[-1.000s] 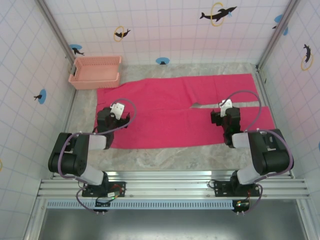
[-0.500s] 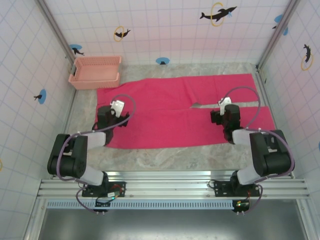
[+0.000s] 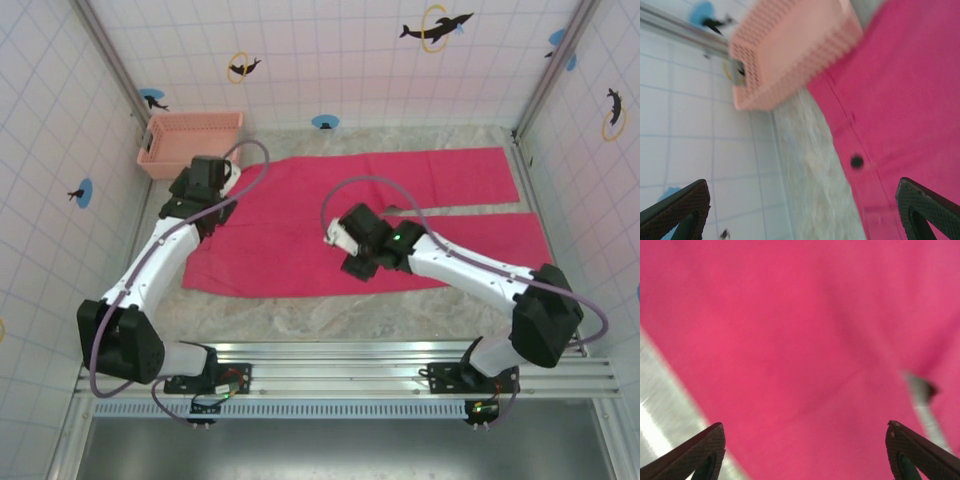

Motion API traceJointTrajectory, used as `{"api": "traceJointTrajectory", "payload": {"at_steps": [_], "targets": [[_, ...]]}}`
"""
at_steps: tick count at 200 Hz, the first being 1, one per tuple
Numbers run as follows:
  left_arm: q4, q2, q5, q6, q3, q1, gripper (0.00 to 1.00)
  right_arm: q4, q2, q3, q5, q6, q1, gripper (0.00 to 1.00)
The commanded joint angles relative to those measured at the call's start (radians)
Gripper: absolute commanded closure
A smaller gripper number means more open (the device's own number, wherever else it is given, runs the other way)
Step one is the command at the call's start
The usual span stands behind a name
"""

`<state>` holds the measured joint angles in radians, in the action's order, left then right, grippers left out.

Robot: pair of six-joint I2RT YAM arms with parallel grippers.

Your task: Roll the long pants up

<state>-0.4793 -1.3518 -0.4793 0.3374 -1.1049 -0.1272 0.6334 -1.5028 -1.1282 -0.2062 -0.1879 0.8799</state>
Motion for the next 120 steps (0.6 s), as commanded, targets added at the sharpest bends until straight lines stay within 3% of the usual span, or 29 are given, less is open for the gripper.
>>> {"api": "traceJointTrajectory", "payload": {"at_steps": [1, 20, 57, 92, 120], "targets": [[-0.146, 0.062, -0.044, 0.096, 0.078, -0.034, 0.03, 0.206, -0.045, 0.025, -0.006, -0.035, 0.030, 0.20], [-0.201, 0.097, -0.040, 0.022, 0.089, -0.064, 0.02, 0.196, -0.054, 0.056, 0.049, -0.036, 0.031, 0.22], [-0.277, 0.109, -0.137, -0.054, 0.129, -0.118, 0.02, 0.163, -0.116, 0.062, 0.137, -0.051, 0.031, 0.26], [-0.331, 0.118, -0.168, -0.083, 0.127, -0.127, 0.02, 0.108, -0.221, 0.054, 0.129, -0.022, 0.034, 0.31], [-0.358, 0.106, -0.191, -0.098, 0.129, -0.187, 0.03, 0.088, -0.323, -0.001, 0.109, -0.022, 0.031, 0.39]]}}
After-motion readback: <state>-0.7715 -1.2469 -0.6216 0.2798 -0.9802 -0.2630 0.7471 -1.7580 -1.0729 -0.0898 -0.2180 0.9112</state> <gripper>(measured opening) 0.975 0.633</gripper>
